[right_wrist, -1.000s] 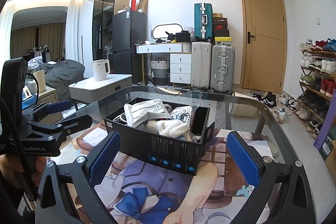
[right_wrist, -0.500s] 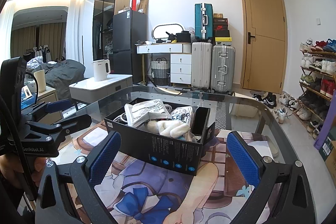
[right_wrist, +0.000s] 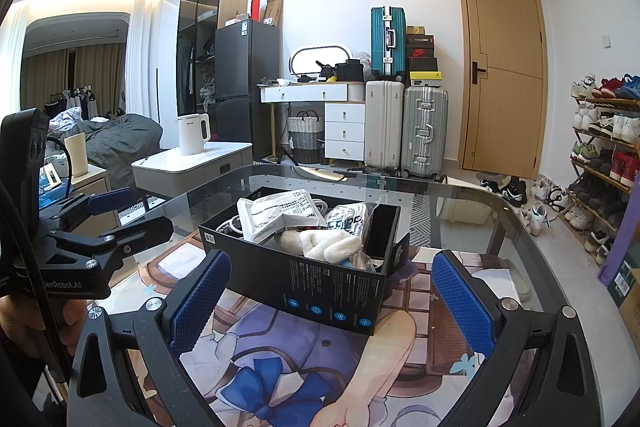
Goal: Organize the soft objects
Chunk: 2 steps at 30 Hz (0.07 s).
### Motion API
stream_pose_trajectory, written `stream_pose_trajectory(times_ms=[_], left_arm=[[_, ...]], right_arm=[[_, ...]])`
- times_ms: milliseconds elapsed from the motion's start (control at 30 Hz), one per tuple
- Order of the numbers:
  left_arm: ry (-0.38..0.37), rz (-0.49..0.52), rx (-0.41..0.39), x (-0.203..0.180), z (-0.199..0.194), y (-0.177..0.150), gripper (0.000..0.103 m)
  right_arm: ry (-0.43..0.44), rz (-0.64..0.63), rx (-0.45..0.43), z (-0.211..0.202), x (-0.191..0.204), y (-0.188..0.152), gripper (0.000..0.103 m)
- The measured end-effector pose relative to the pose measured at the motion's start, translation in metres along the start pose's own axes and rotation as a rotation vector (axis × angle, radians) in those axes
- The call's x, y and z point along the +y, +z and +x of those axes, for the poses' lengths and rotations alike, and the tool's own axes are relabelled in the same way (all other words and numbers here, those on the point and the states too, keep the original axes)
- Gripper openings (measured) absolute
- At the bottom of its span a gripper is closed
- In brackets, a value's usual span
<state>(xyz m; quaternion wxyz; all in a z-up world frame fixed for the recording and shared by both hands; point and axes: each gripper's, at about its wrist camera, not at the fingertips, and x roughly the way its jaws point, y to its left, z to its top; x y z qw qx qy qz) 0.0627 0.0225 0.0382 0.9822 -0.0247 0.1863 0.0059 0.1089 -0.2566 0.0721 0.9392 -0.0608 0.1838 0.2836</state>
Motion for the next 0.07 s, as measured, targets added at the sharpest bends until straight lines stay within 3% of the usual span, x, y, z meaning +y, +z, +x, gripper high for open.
stream_pose_trajectory(times_ms=[67], left_arm=[[0.001, -0.003, -0.002, 0.0002, -0.0002, 0.0007, 0.103]], right_arm=[[0.0, 0.0, 0.0, 0.0, -0.0001, 0.0, 0.102]])
